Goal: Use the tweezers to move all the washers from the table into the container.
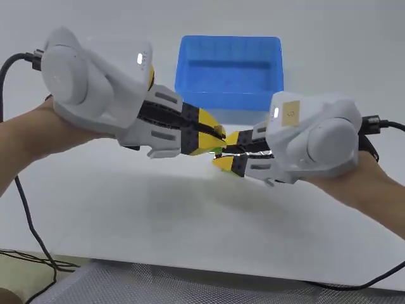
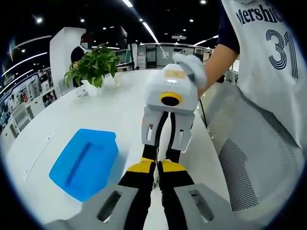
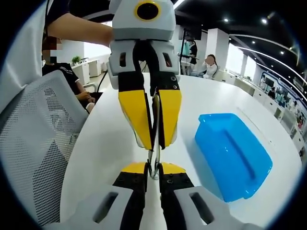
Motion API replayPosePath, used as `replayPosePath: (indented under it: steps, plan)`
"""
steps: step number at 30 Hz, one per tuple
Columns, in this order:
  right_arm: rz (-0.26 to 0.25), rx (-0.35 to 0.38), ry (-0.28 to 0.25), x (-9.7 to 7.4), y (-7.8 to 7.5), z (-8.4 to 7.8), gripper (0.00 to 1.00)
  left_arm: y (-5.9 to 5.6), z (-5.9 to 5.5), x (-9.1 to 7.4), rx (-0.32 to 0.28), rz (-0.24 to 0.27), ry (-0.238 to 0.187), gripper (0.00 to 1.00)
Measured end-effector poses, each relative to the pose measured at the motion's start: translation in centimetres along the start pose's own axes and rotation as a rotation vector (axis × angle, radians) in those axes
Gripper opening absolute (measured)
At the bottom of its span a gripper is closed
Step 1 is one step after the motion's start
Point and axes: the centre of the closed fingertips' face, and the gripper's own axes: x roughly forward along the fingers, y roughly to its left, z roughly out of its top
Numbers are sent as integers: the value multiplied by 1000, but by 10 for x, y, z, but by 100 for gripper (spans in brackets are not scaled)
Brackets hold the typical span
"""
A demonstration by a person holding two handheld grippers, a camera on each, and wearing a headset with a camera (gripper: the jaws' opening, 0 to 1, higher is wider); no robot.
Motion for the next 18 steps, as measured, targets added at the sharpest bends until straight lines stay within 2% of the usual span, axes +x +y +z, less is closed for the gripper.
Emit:
replayPosePath:
  steps: [6,18]
  plan:
    - [-1,-4,1,-1,1,0,10,-4,-1,-2,-10,0,7,8]
    - [1,-20,-9,-5,2,6,10,-5,6,-6,1,17,2,8]
